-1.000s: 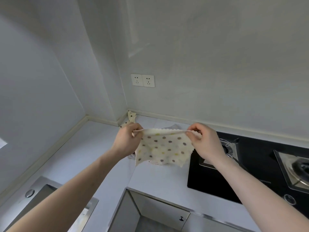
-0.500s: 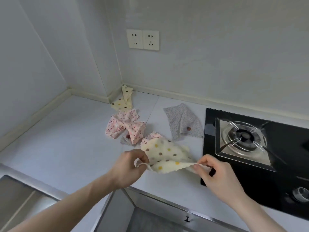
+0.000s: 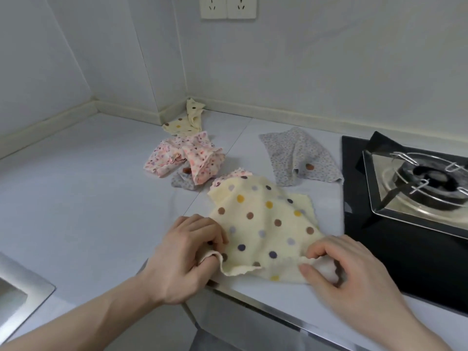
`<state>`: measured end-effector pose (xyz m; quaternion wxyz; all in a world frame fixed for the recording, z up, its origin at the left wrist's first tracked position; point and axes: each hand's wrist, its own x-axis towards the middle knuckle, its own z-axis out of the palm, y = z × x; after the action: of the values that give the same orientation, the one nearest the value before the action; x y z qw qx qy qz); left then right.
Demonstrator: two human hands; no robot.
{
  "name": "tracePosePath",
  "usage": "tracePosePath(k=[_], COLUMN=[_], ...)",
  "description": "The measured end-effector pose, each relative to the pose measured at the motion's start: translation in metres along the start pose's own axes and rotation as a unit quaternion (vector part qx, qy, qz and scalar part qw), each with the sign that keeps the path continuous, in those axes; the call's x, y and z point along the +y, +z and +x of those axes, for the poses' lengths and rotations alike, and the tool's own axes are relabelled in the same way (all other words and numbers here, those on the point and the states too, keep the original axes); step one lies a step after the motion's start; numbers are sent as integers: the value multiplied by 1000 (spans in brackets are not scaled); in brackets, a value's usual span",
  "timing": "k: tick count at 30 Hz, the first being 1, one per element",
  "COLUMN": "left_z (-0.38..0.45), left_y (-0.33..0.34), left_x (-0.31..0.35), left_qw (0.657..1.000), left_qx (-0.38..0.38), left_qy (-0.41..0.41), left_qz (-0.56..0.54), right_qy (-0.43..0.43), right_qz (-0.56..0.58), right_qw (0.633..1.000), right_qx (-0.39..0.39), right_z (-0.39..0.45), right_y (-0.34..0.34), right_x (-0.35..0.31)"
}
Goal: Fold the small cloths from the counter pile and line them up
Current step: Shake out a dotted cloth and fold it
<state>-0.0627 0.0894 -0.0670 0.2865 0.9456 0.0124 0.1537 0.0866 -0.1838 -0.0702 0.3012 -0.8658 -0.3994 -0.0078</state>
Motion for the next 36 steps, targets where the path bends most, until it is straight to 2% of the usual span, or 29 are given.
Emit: tracePosePath(k=[6, 12, 17, 22, 26, 30, 34, 36], left_z=[-2, -10, -11, 3, 7, 18, 30, 37], left_y=[12, 21, 2, -70, -123, -149, -145, -136], left_x=[-5, -15, -1, 60, 102, 125, 129, 127], left_qw=[999, 996, 988, 973, 958, 964, 981, 988], left_qx=[32, 82, 150, 225, 277, 260, 178, 131], left_qy=[16, 16, -3, 51, 76, 62, 8, -44], left_qz=[-15, -18, -24, -13, -1, 18, 79, 65], right_qy=[-52, -2, 49, 34, 21, 28, 67, 98], right_qz=[-26, 35, 141, 183, 204, 170, 138, 110], right_qw=[998, 999, 982, 952, 933, 934, 943, 952], right_qx=[2, 27, 113, 243, 296, 314, 295, 267], right_z=[0, -7, -17, -14, -20, -21, -21, -20], right_y=[7, 13, 1, -70, -122, -153, -159, -156], right_x=[8, 14, -9, -55, -90, -103, -96, -89])
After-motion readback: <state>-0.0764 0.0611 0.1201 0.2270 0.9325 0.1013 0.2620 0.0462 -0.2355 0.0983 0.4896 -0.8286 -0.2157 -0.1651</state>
